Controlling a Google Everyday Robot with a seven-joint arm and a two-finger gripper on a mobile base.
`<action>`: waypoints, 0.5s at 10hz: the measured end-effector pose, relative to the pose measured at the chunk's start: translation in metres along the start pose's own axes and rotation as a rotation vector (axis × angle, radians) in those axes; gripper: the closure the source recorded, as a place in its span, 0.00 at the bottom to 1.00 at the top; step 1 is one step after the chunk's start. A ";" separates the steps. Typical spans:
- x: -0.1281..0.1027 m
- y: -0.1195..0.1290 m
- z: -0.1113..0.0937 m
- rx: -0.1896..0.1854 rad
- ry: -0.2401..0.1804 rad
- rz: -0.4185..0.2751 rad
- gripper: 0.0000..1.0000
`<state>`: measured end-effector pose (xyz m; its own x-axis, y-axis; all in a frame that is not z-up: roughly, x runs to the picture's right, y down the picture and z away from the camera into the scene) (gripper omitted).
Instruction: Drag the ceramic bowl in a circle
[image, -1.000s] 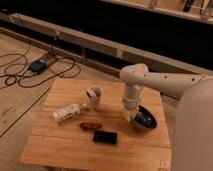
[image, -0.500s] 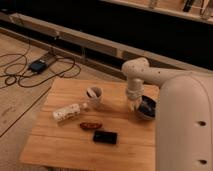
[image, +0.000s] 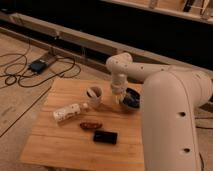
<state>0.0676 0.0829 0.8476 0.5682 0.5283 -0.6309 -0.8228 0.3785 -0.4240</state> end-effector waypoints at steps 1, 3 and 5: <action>0.001 0.016 -0.002 -0.018 -0.002 -0.034 1.00; 0.021 0.047 -0.001 -0.070 0.014 -0.084 1.00; 0.054 0.065 0.004 -0.119 0.052 -0.105 1.00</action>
<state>0.0450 0.1390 0.7885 0.6522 0.4495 -0.6104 -0.7565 0.3355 -0.5613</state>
